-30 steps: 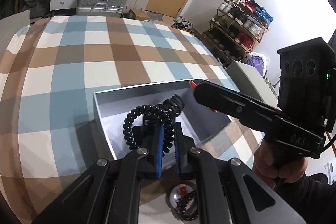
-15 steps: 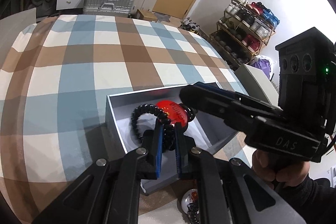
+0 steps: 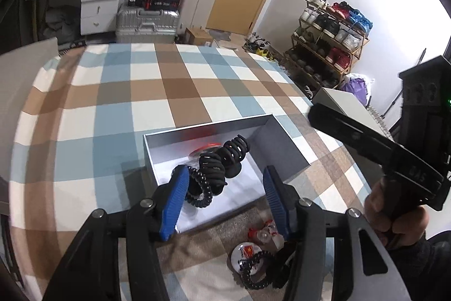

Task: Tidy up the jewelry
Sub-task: 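Open both grippers to release the badge and bracelet into the box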

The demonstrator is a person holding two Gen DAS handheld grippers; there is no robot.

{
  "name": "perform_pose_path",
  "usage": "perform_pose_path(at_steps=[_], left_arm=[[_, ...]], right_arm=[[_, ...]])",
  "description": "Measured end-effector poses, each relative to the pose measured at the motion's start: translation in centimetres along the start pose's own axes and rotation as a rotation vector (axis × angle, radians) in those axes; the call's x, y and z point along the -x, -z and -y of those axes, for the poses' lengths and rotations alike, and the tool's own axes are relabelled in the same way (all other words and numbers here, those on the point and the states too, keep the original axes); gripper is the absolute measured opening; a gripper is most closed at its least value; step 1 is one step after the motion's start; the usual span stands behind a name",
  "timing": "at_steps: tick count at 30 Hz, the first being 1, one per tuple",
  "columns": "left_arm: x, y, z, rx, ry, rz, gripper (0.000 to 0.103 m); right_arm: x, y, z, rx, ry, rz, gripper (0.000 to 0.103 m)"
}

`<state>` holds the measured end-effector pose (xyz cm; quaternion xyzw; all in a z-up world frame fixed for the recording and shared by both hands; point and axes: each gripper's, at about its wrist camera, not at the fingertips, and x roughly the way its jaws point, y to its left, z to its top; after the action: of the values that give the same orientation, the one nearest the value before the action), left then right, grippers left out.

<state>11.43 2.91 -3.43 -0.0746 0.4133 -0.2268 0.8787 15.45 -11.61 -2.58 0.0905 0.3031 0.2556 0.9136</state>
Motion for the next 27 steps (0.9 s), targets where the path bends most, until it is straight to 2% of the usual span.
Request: perform_pose_path(at_steps=[3, 5, 8, 10, 13, 16, 23, 27], left_arm=[[0.9, 0.4, 0.8, -0.009, -0.027, 0.035, 0.059], [1.4, 0.7, 1.6, -0.024, -0.038, 0.052, 0.059], [1.9, 1.4, 2.9, -0.051, -0.092, 0.071, 0.063], [2.3, 1.6, 3.5, -0.059, -0.126, 0.090, 0.074], [3.4, 2.3, 4.5, -0.060, -0.160, 0.145, 0.077], [4.1, 2.7, 5.1, -0.052, -0.187, 0.170, 0.080], [4.7, 3.7, 6.9, -0.081, -0.261, 0.202, 0.085], [4.7, 5.0, 7.7, -0.082, -0.290, 0.210, 0.099]], right_arm=[[2.0, 0.5, -0.3, 0.018, 0.031, 0.039, 0.071], [3.3, 0.8, -0.6, 0.028, 0.044, 0.068, 0.080], [5.3, 1.6, -1.1, 0.046, 0.056, 0.110, 0.087], [6.4, 2.1, -1.4, 0.059, 0.065, 0.133, 0.092], [8.4, 3.2, -1.9, 0.081, 0.093, 0.181, 0.103], [10.1, 4.3, -2.1, 0.090, 0.114, 0.216, 0.103], [12.1, 6.7, -1.8, 0.087, 0.159, 0.212, 0.103], [12.3, 8.3, -1.6, 0.078, 0.167, 0.189, 0.103]])
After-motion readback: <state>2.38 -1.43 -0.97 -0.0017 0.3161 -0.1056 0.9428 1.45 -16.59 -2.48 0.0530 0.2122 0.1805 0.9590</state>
